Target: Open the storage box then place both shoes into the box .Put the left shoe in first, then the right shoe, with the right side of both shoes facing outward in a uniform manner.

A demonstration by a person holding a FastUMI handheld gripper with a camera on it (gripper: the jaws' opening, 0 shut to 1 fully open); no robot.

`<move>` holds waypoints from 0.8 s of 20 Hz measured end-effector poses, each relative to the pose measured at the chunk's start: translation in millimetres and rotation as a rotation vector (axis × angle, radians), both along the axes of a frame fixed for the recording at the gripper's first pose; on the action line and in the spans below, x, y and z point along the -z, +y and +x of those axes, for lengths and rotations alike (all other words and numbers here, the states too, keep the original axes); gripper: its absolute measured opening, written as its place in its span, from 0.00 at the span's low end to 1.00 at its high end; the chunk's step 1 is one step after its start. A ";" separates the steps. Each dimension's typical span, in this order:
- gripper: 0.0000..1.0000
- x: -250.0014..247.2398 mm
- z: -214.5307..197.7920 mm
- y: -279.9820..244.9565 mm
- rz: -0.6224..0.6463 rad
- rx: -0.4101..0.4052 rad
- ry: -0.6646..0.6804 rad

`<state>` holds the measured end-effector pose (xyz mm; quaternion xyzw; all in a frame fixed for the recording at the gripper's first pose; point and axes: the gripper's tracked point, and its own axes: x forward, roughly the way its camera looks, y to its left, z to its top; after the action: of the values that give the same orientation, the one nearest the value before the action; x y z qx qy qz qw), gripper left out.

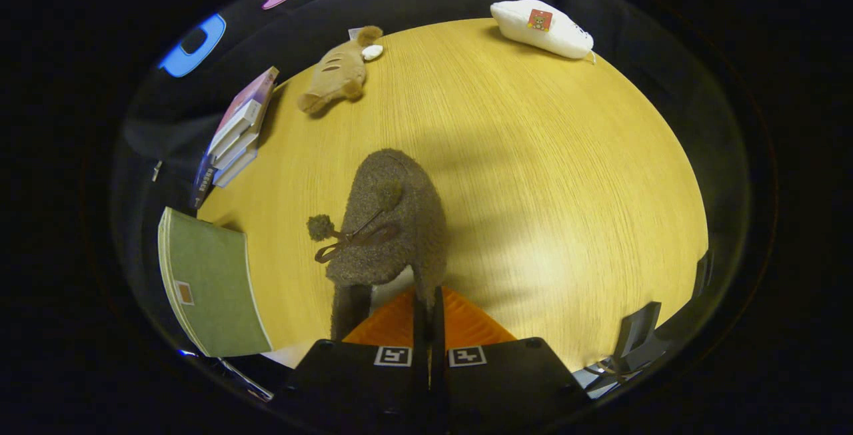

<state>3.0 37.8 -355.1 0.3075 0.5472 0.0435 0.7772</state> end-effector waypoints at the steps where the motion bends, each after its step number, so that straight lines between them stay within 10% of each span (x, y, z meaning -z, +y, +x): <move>1: 0.06 -10.1 1.3 2.2 0.033 0.023 -0.004; 16: 0.05 -175.7 16.3 100.0 0.255 0.066 -0.161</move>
<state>19.2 137.8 -179.4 0.4171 0.4626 0.1114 0.7743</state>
